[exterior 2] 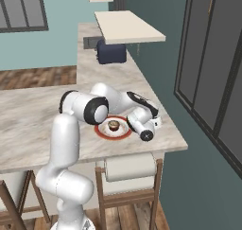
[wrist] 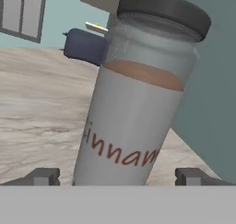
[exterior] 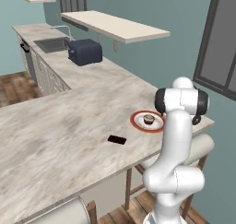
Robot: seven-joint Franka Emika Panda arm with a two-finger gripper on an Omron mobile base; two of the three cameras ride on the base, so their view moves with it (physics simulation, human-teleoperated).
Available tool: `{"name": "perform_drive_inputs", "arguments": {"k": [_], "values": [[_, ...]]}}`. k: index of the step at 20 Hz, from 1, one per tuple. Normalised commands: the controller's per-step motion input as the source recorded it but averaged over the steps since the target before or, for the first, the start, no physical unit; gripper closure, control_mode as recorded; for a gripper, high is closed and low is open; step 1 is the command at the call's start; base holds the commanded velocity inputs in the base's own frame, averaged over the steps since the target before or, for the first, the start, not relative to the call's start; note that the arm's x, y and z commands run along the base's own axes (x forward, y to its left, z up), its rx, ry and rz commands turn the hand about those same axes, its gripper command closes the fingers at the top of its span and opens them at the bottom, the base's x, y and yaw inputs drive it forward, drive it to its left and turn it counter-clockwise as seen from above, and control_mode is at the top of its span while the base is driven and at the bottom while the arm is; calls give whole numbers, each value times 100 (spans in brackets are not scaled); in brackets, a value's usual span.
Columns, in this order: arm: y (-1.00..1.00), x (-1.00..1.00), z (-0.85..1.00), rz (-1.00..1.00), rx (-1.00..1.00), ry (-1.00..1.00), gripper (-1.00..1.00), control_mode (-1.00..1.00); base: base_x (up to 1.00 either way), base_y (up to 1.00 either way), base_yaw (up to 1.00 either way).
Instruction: Take the cinnamon bottle from the cabinet and place it on the dining table, next to the plate with the cupcake. Then take the chocolate from the dining counter and place it on the cupcake plate.
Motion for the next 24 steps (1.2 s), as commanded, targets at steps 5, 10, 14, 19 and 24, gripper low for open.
{"name": "perform_drive_inputs", "arguments": {"k": [5, 10, 14, 19, 24], "values": [[-3, -7, -8, -7, 0, 0, -100, -100, 0, 0, 0], [-4, -16, 9, -4, 3, 0, -100, -100, 0, 0, 0], [0, -24, 24, -1, 6, 0, -100, -100, 0, 0, 0], [0, -40, 23, -3, 4, 3, -100, -100, 0, 0, 0], [1, -45, 32, -4, 10, 9, -100, -100, 0, 0, 0]]}}
